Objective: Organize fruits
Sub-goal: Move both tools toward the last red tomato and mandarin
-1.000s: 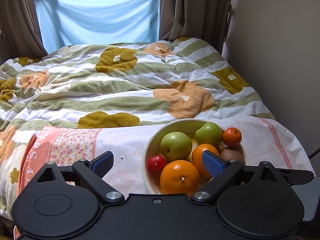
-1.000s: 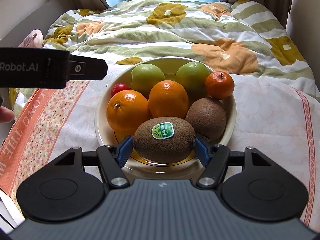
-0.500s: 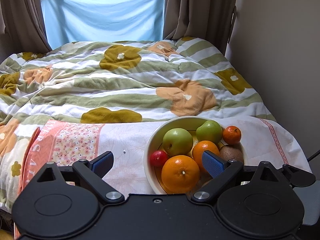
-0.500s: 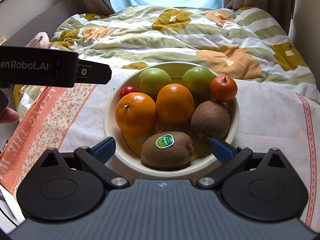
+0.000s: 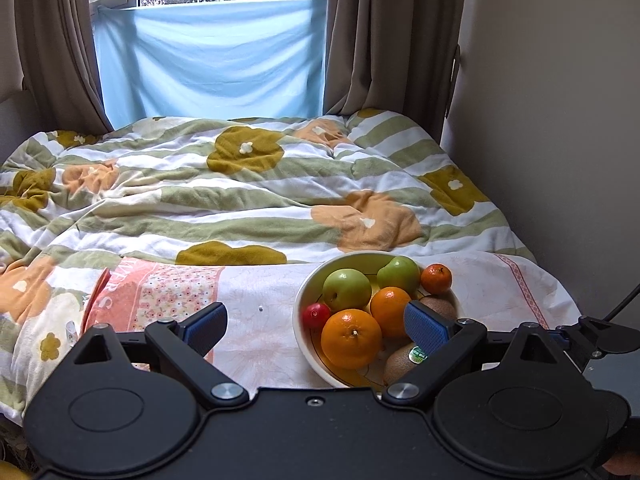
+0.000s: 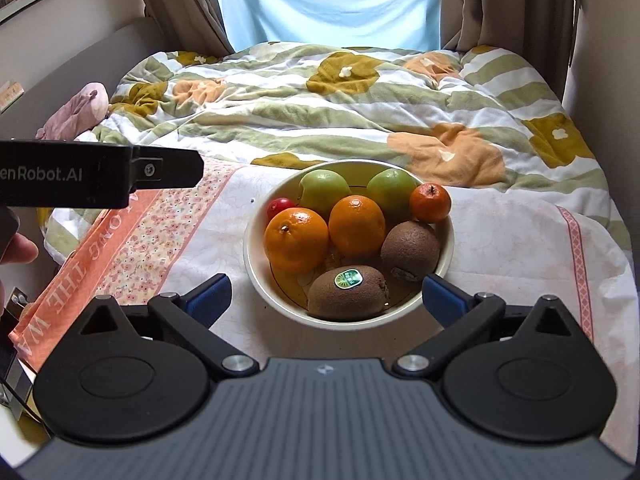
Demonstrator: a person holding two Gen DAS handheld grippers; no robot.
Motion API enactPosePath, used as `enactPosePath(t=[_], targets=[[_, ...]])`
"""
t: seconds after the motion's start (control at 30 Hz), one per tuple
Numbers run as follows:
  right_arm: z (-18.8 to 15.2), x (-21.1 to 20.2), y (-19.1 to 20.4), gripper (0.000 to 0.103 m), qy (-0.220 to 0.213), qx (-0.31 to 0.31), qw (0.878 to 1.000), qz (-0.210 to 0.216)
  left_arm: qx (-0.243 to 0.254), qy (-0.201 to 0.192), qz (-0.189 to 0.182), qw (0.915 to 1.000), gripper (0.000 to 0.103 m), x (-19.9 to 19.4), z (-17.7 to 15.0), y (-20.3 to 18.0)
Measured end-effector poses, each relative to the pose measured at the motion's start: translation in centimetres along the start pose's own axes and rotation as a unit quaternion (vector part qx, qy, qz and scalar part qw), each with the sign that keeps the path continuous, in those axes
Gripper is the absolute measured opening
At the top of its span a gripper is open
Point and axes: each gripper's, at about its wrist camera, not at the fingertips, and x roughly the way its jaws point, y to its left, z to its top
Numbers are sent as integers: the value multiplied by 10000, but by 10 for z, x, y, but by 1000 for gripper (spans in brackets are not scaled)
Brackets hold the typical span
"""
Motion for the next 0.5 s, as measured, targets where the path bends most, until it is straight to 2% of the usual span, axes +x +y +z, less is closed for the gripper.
enactPosePath(t=[0.3, 0.4, 0.5], targets=[[-16, -66, -3, 103, -244, 100, 9989, -382, 69, -292, -73, 9995, 97, -48, -15, 1], [-25, -82, -3, 103, -253, 35, 9979, -595, 111, -273, -134, 9995, 97, -55, -24, 2], [-34, -90, -8, 103, -140, 102, 9979, -619, 163, -217, -217, 9994, 97, -61, -34, 1]])
